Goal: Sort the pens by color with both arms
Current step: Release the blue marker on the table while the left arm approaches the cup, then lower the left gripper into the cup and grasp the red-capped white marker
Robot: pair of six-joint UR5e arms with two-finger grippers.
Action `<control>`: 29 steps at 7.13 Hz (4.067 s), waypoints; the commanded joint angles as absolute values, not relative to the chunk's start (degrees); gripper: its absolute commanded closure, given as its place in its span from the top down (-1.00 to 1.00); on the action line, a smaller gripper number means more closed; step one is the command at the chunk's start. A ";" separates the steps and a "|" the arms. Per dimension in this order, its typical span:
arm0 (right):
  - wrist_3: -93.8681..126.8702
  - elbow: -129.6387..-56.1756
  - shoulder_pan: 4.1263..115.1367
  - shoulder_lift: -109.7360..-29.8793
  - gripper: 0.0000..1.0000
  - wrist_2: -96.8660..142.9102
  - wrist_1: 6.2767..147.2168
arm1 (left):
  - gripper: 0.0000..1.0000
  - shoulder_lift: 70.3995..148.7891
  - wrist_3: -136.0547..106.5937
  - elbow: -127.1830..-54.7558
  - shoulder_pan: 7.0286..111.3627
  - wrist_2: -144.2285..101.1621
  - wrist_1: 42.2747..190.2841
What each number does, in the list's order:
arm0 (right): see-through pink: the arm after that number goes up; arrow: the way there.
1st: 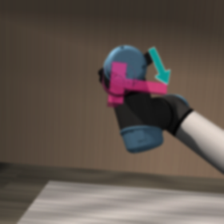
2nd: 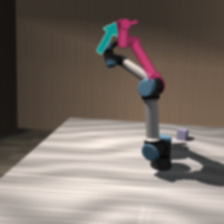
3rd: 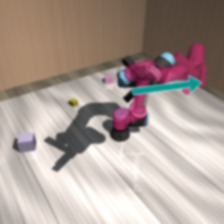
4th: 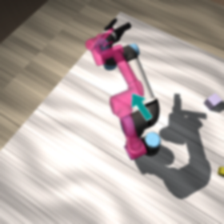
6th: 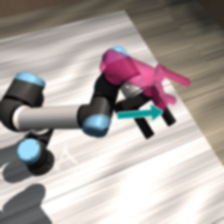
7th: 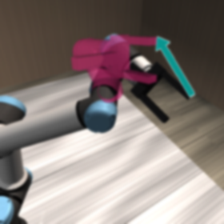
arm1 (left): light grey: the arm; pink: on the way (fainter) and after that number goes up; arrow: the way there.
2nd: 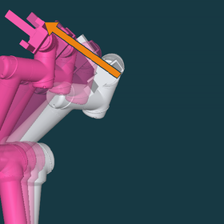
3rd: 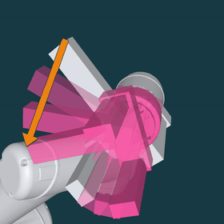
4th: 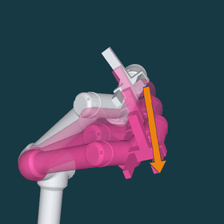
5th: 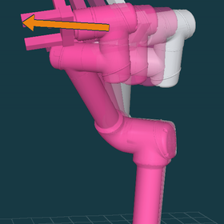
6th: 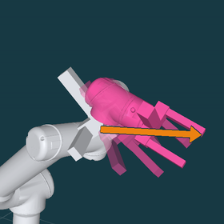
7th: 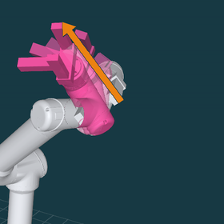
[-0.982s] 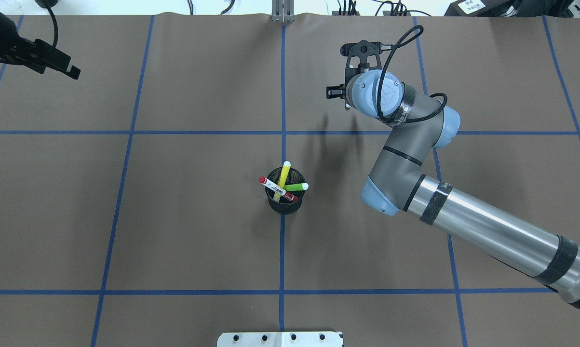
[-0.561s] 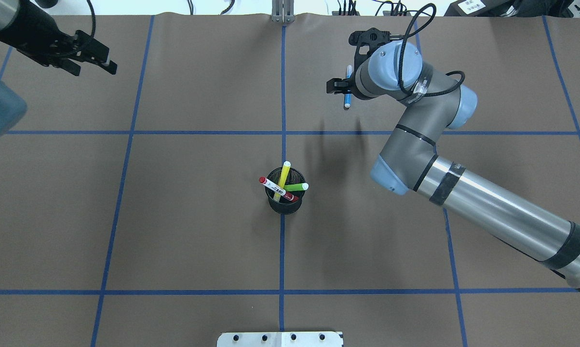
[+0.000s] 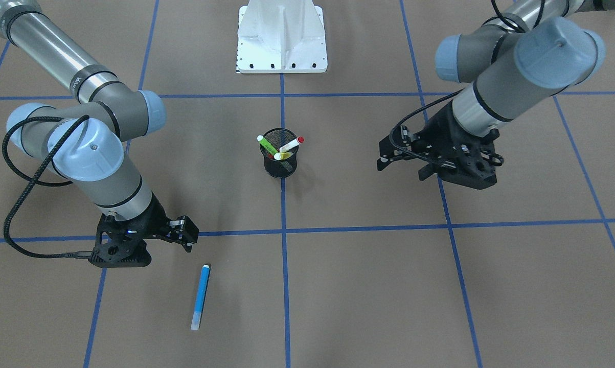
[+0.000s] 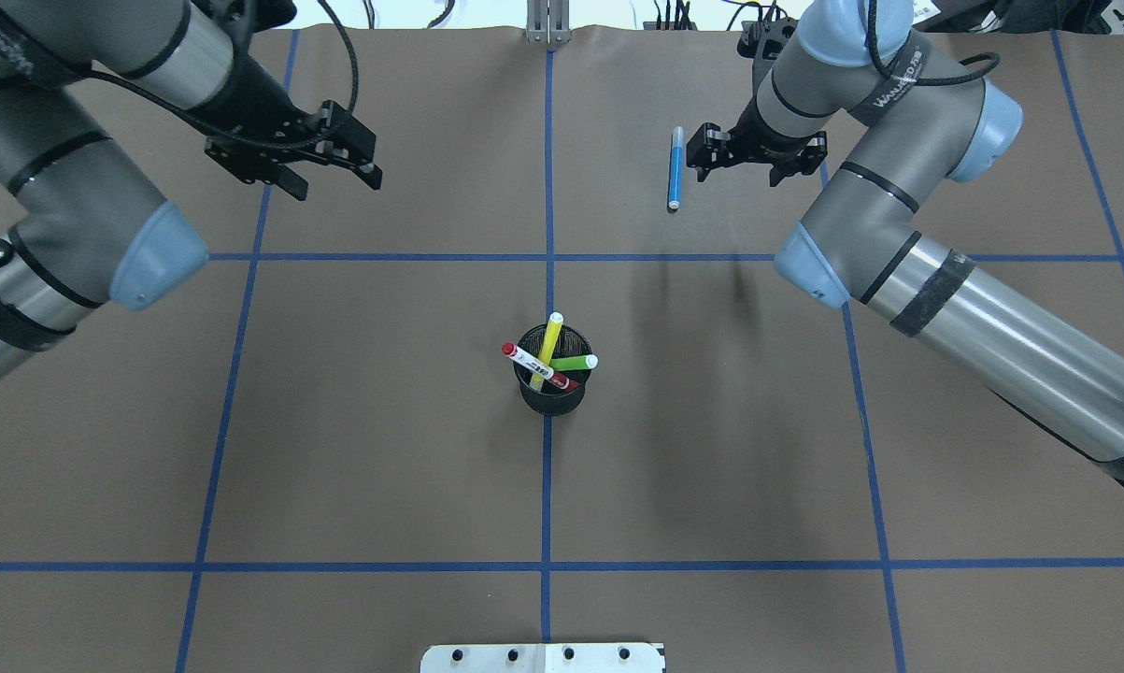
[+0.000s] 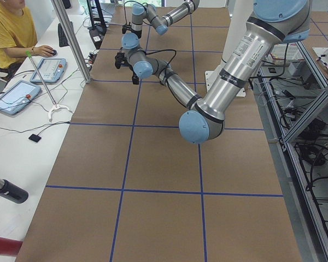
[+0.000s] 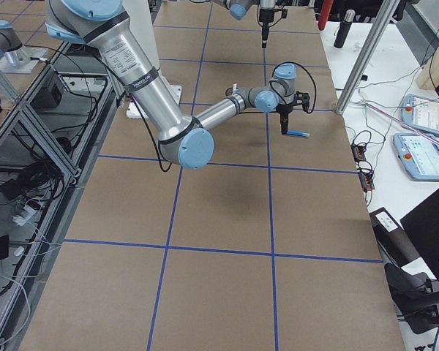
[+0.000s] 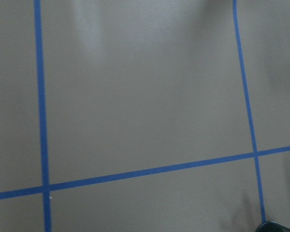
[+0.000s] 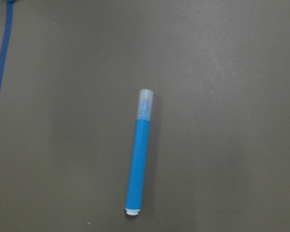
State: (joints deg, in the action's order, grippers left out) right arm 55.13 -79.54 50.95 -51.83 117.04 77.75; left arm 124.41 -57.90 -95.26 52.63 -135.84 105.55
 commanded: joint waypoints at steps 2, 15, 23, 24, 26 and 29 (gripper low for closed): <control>43.52 -88.74 54.57 -56.49 0.99 119.88 92.54 | 1.00 132.23 -60.91 -86.46 45.36 -135.35 104.16; 43.15 -92.99 55.20 -61.08 1.00 123.40 92.55 | 0.06 138.52 -58.19 -78.31 39.47 -145.02 98.26; 43.42 -92.99 55.11 -60.56 1.00 123.31 92.64 | -0.40 136.32 -58.27 -82.00 39.38 -145.11 98.17; 43.42 -92.90 55.02 -60.56 1.00 123.31 92.55 | -0.42 136.32 -58.27 -82.18 39.38 -145.11 98.17; 43.42 -92.90 55.02 -60.56 1.00 123.31 92.55 | -0.40 136.41 -58.27 -82.09 39.02 -145.11 98.17; 43.42 -92.81 55.02 -60.56 1.00 123.31 92.55 | -0.35 136.32 -58.27 -81.91 38.85 -145.02 98.17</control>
State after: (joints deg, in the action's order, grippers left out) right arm 43.42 -92.87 55.03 -60.52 123.31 92.58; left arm 136.35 -58.27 -81.99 38.97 -145.03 98.17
